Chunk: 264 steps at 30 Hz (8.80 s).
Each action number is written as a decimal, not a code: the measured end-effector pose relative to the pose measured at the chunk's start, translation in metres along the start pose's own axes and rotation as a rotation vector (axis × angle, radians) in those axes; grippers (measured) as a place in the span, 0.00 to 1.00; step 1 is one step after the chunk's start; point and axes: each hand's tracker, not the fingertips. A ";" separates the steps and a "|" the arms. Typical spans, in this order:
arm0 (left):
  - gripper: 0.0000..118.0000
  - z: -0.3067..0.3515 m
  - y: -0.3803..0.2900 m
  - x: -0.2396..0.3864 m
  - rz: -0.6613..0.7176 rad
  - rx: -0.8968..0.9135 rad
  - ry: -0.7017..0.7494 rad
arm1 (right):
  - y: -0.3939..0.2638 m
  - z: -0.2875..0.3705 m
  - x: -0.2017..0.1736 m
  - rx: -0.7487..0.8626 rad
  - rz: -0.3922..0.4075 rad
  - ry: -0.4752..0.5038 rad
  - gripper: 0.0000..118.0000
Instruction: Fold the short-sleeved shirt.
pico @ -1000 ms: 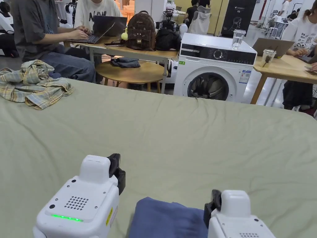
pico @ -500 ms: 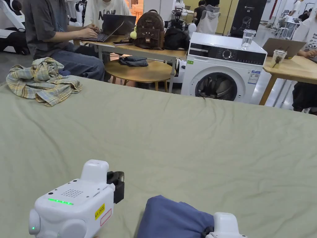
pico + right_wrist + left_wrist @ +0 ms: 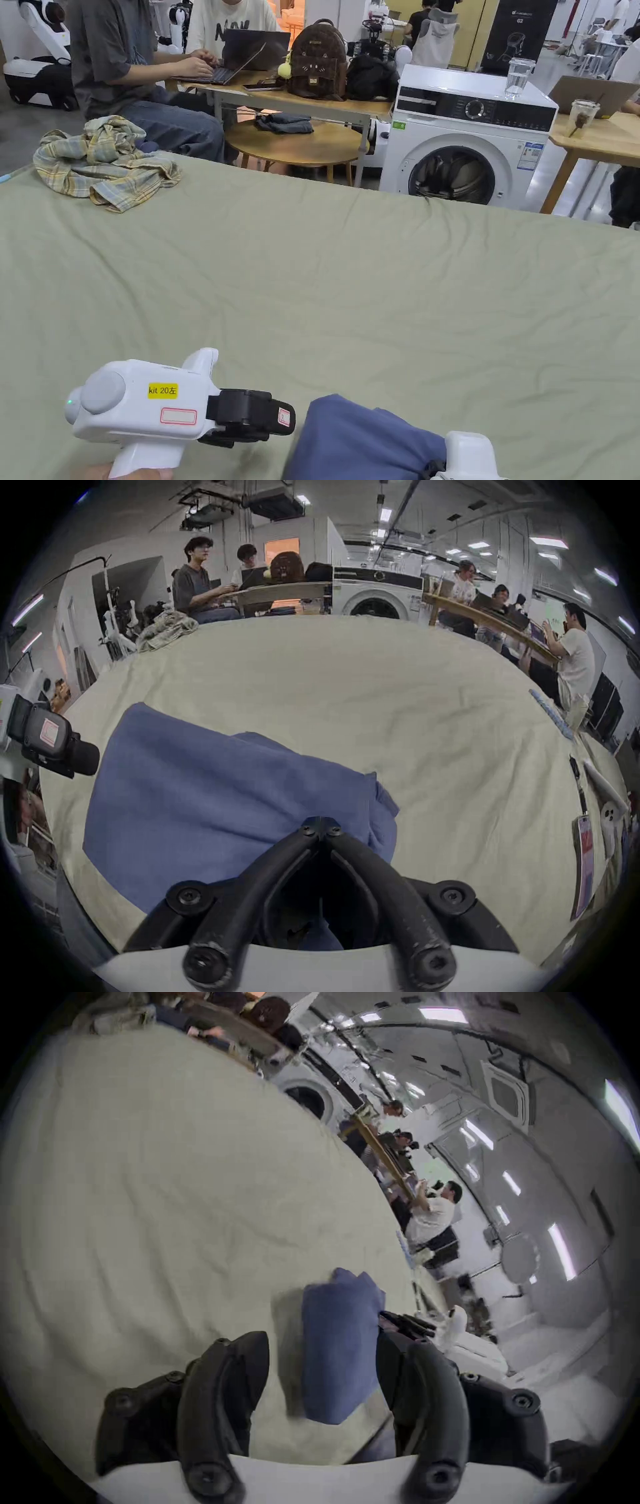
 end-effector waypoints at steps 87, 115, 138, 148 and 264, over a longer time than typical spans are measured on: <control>0.14 0.365 0.060 -0.132 0.271 0.101 0.826 | 0.075 0.001 -0.246 0.159 0.319 0.321 0.00; 0.36 0.177 -0.035 0.017 -0.370 0.809 0.847 | 0.089 0.021 -0.173 0.292 0.208 0.217 0.00; 0.00 -0.038 -0.032 0.135 -0.616 0.871 0.723 | 0.080 0.053 -0.012 0.526 -0.039 -0.064 0.00; 0.00 -0.041 -0.030 0.130 -0.587 0.818 0.696 | 0.078 0.058 -0.008 0.560 -0.058 -0.074 0.00; 0.57 -0.021 -0.021 0.128 -0.667 0.858 0.781 | 0.108 0.042 -0.004 0.580 -0.102 -0.193 0.76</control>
